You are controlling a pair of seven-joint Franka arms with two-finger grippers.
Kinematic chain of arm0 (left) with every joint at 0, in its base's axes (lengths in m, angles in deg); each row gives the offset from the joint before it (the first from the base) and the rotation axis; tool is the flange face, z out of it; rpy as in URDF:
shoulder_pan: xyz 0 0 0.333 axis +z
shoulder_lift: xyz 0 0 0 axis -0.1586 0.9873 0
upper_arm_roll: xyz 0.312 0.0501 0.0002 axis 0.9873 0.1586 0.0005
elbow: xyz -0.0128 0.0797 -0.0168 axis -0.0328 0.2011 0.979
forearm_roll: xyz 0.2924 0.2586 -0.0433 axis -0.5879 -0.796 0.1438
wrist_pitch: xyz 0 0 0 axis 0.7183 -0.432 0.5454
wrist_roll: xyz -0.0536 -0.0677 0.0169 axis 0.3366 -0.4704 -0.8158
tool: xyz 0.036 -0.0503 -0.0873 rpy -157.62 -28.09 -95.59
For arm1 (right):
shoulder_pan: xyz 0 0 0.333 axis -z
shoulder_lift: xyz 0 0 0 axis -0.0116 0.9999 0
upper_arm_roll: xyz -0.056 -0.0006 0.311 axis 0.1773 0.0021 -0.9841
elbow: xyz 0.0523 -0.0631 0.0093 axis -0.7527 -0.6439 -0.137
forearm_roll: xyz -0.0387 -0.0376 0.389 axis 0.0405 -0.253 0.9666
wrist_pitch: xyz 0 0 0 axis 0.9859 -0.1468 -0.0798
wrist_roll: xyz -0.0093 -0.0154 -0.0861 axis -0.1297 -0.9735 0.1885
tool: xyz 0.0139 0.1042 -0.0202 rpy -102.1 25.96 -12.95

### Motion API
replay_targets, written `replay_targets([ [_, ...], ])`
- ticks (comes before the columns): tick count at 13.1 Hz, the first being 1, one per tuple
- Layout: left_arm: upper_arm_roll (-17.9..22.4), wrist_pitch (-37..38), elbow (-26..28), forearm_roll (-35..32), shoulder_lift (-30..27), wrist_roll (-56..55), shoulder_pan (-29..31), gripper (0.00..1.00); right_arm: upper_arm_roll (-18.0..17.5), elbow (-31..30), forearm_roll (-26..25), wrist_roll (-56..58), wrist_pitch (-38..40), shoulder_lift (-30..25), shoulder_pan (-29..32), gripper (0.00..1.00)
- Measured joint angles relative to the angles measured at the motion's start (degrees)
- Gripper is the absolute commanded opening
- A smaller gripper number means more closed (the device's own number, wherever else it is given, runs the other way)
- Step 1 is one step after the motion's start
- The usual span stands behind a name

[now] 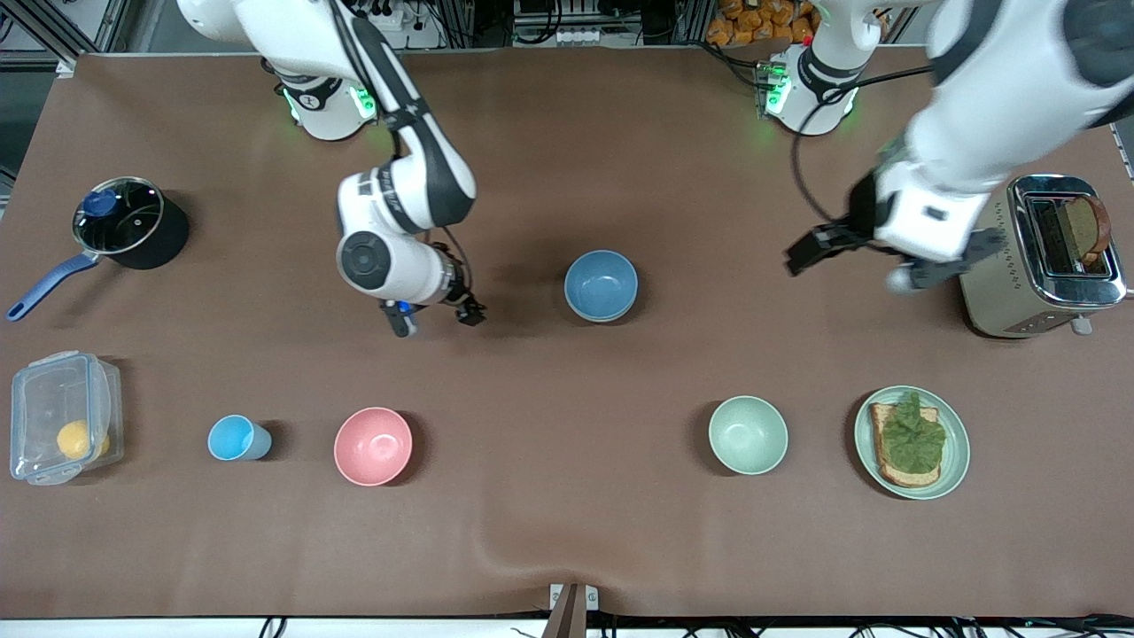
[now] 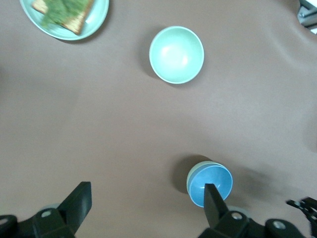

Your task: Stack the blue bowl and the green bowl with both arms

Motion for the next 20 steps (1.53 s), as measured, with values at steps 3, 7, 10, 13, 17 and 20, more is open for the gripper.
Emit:
replay_targets([
  [3,0.0,4.7,-3.2,-0.1,0.2,2.6,1.9,1.00,5.1,0.3,-2.7,5.2,6.5,-3.2,0.1,1.00],
  [7,1.0,7.7,-6.3,-7.0,0.2,10.4,0.9,1.00,11.1,1.4,-8.7,12.4,11.8,-6.7,0.0,1.00],
  [10,5.4,7.8,-6.4,-7.5,0.1,18.0,-0.8,1.00,19.3,5.6,-9.1,25.9,19.5,-7.2,0.8,1.00],
  [13,8.8,7.8,-6.5,-7.5,0.2,23.8,-0.8,1.00,21.3,8.6,-9.3,37.1,22.9,-7.2,6.4,1.00],
  [17,11.8,8.0,-6.5,-7.5,-0.3,27.9,-0.8,1.00,19.4,11.0,-12.3,52.2,23.3,-7.2,17.1,1.00],
  [20,11.9,8.7,-6.5,-7.5,-0.8,28.1,-0.9,1.00,11.6,15.1,-16.5,61.9,23.4,-8.3,28.2,1.00],
])
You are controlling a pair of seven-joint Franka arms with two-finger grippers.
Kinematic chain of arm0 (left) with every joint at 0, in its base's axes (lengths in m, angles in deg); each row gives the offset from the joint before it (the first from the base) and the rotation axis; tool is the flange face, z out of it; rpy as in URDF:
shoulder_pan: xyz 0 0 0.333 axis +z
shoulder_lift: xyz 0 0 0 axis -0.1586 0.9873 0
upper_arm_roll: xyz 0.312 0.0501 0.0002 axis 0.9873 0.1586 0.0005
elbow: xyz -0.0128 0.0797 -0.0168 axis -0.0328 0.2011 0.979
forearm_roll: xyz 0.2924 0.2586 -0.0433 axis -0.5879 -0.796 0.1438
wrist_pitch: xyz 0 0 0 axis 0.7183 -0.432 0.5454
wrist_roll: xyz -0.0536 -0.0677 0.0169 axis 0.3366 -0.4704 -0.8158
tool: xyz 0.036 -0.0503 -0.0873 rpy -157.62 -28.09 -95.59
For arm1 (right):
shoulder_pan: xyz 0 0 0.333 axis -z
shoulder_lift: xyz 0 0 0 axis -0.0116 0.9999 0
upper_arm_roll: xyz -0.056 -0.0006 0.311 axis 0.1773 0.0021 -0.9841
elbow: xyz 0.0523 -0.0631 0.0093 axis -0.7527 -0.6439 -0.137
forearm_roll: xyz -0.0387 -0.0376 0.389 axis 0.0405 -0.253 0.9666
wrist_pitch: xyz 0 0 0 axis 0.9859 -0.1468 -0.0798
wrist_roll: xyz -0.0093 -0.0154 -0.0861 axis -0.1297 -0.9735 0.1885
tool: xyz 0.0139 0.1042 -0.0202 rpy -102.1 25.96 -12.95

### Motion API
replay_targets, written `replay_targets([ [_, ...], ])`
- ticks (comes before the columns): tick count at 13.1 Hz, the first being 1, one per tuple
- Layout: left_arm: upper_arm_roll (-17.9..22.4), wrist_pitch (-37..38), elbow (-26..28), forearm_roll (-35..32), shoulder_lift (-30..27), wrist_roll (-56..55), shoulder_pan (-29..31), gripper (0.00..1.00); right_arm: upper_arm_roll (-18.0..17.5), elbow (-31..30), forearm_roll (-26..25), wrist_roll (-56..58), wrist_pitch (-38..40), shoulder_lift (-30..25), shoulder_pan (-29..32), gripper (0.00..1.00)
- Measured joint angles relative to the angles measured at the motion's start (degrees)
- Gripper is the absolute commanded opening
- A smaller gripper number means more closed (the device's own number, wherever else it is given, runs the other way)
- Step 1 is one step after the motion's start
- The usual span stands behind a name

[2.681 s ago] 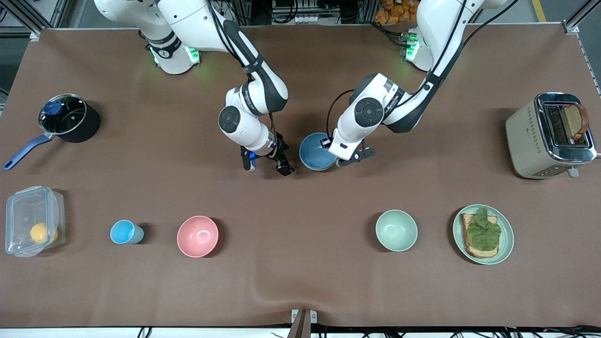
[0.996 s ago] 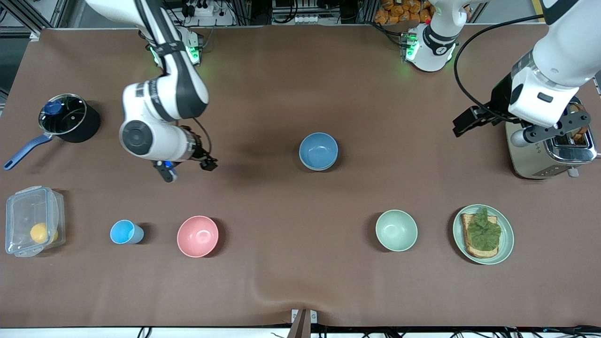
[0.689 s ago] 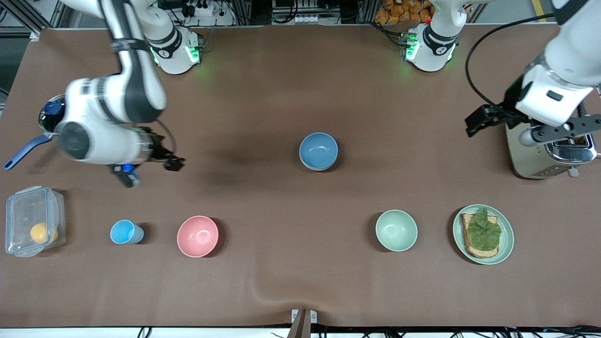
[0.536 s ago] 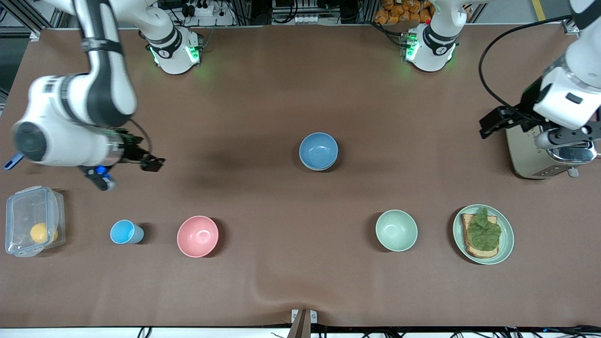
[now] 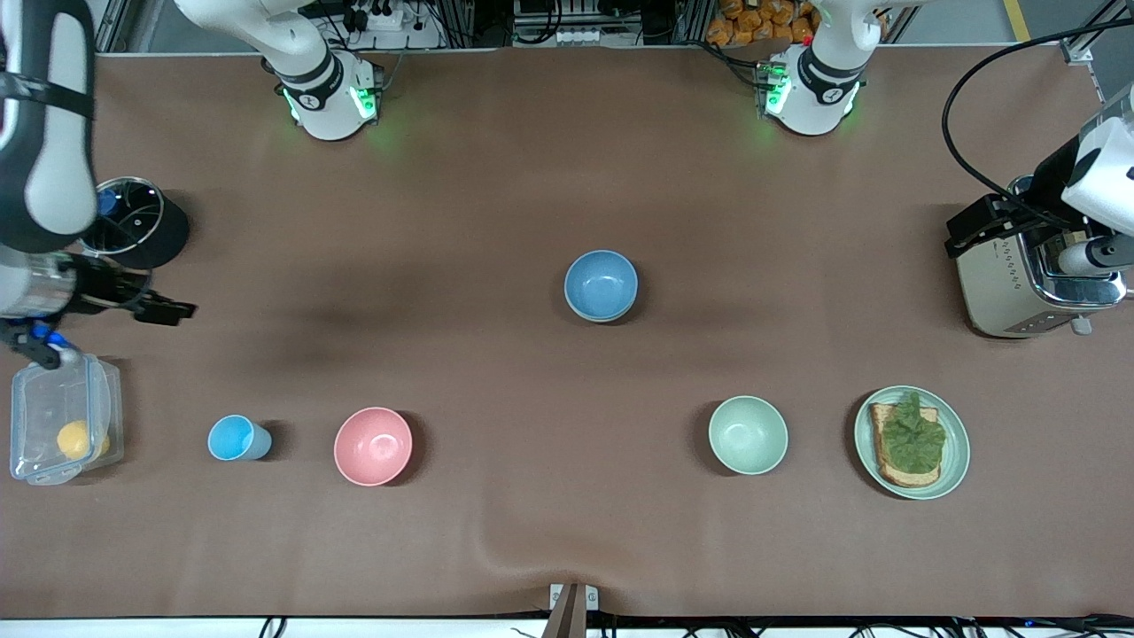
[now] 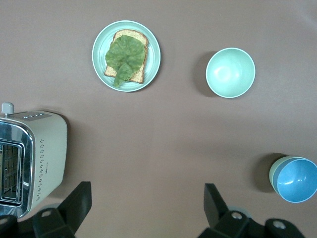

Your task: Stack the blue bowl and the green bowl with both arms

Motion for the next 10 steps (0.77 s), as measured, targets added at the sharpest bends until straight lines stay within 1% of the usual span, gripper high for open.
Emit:
replay_targets([
  [1,0.0,0.2,0.0,0.0,0.0,0.0,-0.1,1.00,-3.3,1.2,-1.7,2.6,0.0,-0.8,3.5,1.00],
  [2,0.0,0.4,0.0,0.0,0.0,0.0,-0.1,1.00,-5.9,2.2,-2.4,5.1,0.1,-1.8,6.1,1.00],
  [3,0.0,0.4,0.0,0.0,0.0,0.0,-0.1,1.00,-8.2,3.1,-2.6,6.9,0.2,-3.2,8.0,1.00],
  [4,0.0,0.5,0.0,0.0,0.0,0.0,-0.1,1.00,-11.3,3.5,-2.7,7.7,0.4,-5.1,10.1,1.00],
  [6,0.0,0.7,0.0,0.0,-0.1,0.0,-0.2,1.00,-20.7,3.6,-3.2,8.0,0.6,-9.4,15.8,1.00],
  [7,0.0,0.9,0.0,0.1,-0.2,0.0,-0.2,1.00,-24.5,3.6,-3.6,7.9,0.8,-11.4,17.6,1.00],
  [10,0.0,1.2,0.0,0.2,-0.8,0.0,-0.2,1.00,-31.8,3.6,-4.0,7.5,0.5,-14.7,21.4,1.00],
])
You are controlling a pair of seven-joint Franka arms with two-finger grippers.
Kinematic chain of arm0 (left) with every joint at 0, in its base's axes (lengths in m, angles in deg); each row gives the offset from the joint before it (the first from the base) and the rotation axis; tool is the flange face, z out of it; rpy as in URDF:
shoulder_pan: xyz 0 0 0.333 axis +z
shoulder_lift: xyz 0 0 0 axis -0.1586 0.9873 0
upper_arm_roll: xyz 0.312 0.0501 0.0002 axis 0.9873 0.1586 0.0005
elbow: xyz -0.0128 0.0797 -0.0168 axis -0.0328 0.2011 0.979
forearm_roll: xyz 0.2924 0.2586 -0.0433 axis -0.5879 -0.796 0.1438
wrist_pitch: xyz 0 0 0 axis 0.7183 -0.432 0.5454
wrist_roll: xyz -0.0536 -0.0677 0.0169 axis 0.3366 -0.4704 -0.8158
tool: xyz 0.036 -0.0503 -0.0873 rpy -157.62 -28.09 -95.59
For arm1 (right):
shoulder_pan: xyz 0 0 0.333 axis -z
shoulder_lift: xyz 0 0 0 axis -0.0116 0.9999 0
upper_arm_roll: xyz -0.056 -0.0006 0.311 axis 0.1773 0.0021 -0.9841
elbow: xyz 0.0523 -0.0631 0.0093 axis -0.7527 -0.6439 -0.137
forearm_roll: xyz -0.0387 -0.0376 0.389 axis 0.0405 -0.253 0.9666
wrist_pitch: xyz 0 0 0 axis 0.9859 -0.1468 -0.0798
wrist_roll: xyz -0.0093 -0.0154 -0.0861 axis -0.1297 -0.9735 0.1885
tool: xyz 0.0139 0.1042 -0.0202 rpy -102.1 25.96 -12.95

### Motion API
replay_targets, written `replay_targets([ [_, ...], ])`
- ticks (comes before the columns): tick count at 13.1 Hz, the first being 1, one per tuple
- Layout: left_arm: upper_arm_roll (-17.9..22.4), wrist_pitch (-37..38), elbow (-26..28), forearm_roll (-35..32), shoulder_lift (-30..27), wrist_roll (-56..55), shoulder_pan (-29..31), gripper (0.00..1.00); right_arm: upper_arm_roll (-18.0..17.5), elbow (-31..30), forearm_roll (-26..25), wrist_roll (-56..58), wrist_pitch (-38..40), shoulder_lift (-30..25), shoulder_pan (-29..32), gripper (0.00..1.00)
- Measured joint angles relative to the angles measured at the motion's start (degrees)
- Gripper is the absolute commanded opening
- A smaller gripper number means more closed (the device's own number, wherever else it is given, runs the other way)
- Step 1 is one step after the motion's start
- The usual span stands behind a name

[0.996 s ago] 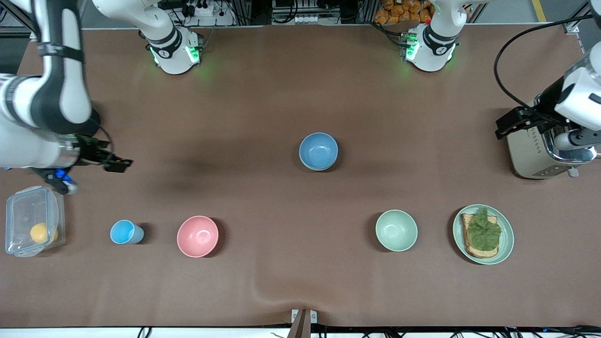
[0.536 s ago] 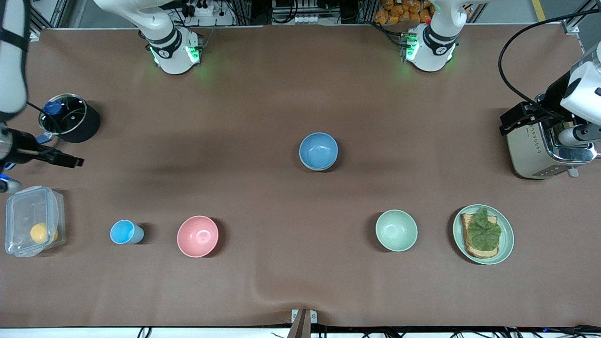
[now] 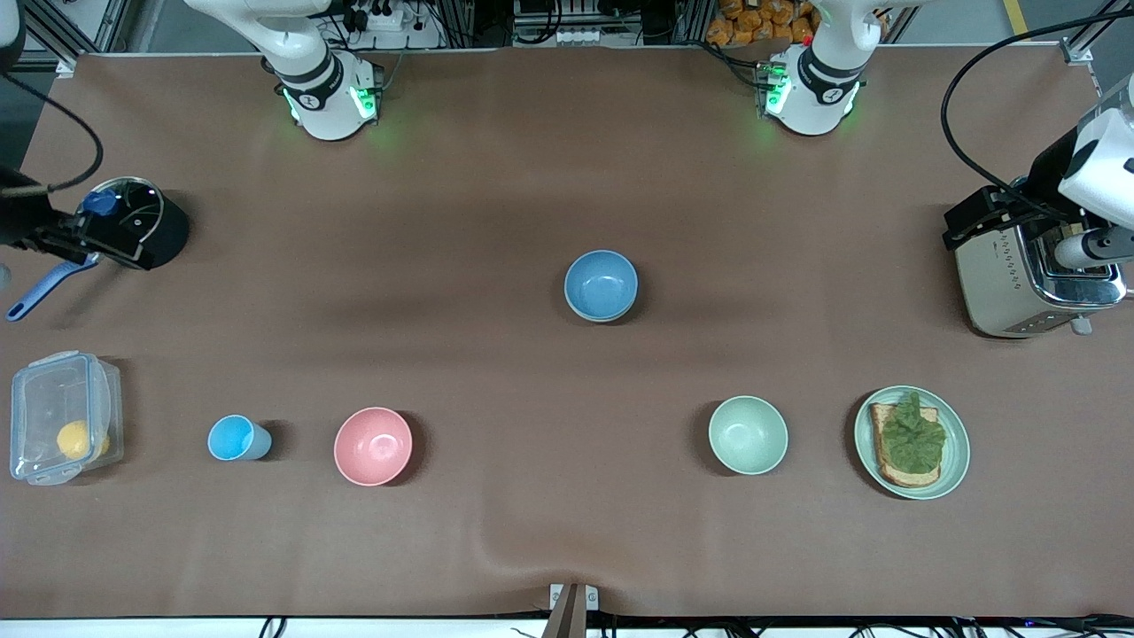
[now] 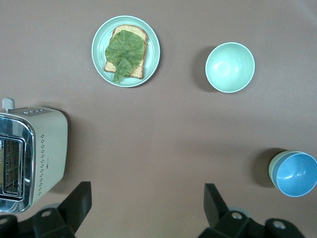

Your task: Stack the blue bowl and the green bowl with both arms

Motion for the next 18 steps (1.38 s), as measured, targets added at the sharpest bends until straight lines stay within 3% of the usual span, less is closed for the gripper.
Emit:
replay_targets([
  [2,0.0,0.2,0.0,0.3,-0.4,0.0,0.0,1.00,-2.2,0.0,-0.1,0.0,-1.0,-0.4,2.0,1.00],
  [18,2.4,2.1,0.0,1.5,-1.8,0.9,-2.5,1.00,-2.1,0.0,-0.4,0.1,-1.6,-0.7,2.4,1.00],
])
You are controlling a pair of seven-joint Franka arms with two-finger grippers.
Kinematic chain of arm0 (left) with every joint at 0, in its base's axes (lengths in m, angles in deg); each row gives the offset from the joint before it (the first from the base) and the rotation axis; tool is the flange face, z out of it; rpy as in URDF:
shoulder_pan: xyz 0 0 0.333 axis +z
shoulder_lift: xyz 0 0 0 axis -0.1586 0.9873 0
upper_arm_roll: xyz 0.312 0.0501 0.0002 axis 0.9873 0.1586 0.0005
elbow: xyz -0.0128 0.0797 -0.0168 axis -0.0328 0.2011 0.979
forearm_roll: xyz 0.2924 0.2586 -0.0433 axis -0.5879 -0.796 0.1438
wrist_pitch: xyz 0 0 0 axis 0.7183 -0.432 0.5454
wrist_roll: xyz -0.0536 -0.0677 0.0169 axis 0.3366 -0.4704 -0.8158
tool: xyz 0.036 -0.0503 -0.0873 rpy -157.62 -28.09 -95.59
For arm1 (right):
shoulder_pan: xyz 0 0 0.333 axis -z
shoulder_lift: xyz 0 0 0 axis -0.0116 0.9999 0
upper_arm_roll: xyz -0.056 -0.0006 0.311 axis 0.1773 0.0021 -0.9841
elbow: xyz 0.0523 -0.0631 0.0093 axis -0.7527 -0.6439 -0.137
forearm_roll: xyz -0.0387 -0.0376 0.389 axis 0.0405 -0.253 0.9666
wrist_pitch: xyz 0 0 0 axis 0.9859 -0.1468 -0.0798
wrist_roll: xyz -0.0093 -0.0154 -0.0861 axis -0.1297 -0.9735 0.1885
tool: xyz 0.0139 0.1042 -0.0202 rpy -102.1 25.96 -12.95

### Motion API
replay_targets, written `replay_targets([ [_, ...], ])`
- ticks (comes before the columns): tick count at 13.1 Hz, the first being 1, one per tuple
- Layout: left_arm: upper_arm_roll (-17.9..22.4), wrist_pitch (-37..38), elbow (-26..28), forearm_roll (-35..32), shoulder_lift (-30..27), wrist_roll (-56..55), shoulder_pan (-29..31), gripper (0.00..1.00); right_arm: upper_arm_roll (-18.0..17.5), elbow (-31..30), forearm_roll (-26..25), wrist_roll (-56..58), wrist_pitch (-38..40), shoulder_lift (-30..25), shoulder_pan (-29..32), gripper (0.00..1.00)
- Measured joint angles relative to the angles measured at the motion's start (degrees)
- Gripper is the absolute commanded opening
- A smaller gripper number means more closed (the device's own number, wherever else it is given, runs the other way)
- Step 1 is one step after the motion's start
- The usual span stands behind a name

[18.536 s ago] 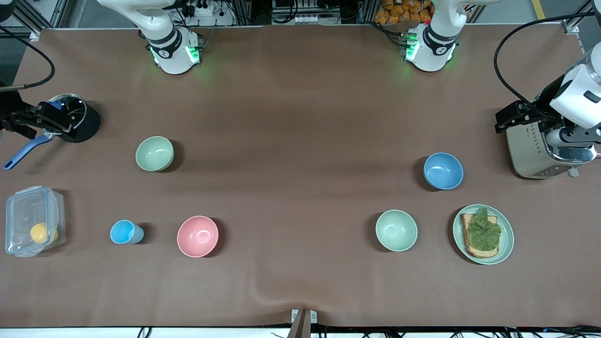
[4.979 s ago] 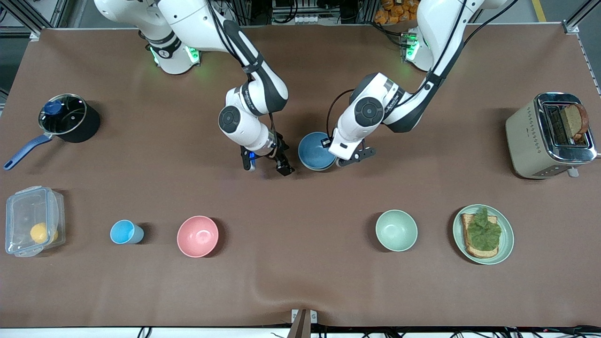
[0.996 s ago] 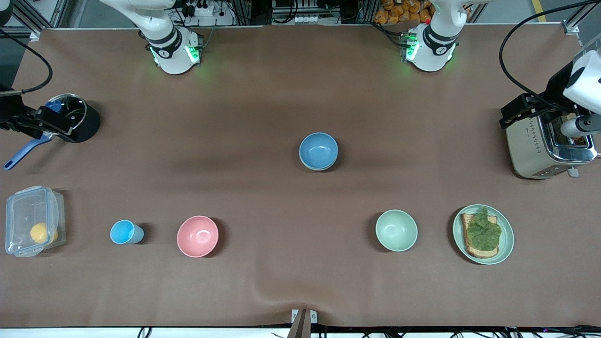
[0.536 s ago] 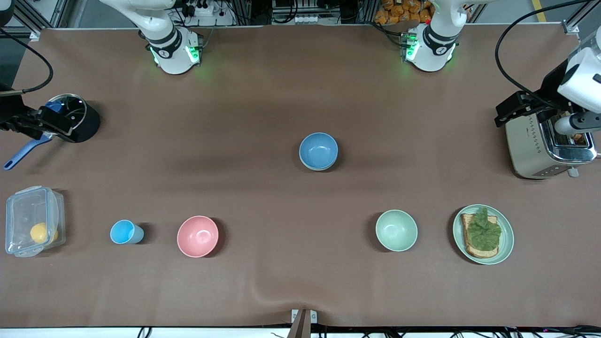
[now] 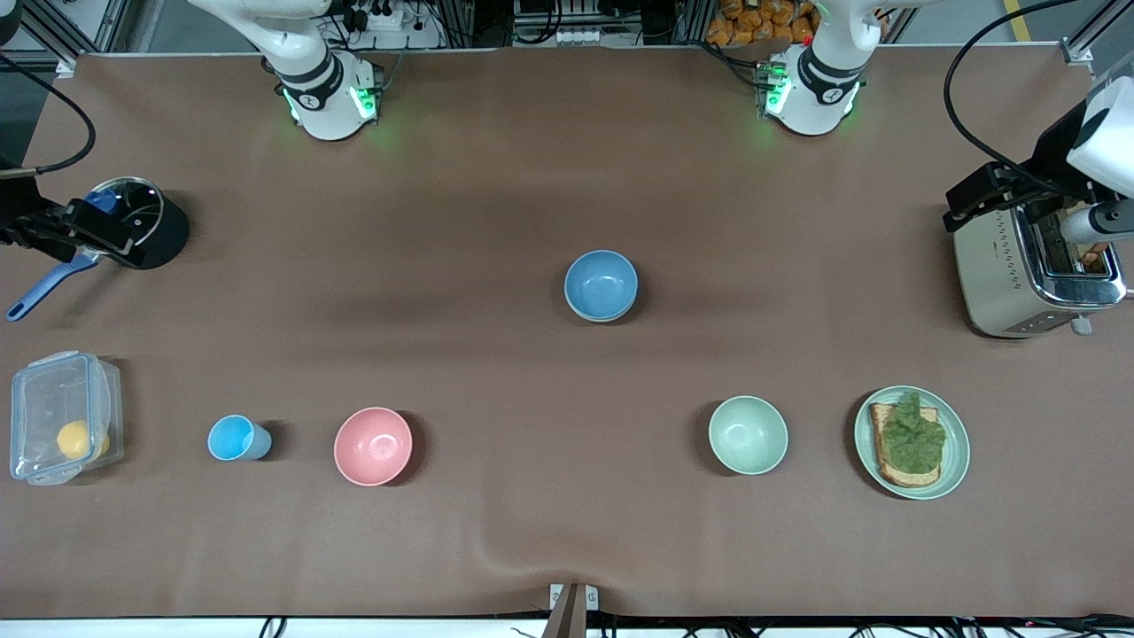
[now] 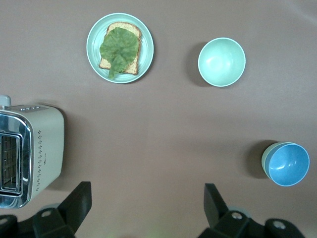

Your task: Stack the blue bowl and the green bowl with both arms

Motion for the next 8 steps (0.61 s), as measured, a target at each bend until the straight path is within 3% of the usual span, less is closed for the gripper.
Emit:
replay_targets([
  [8,0.7,2.0,-0.1,-0.4,-0.6,0.4,0.1,1.00,2.7,0.0,-1.6,0.2,-0.1,0.0,-2.9,1.00],
])
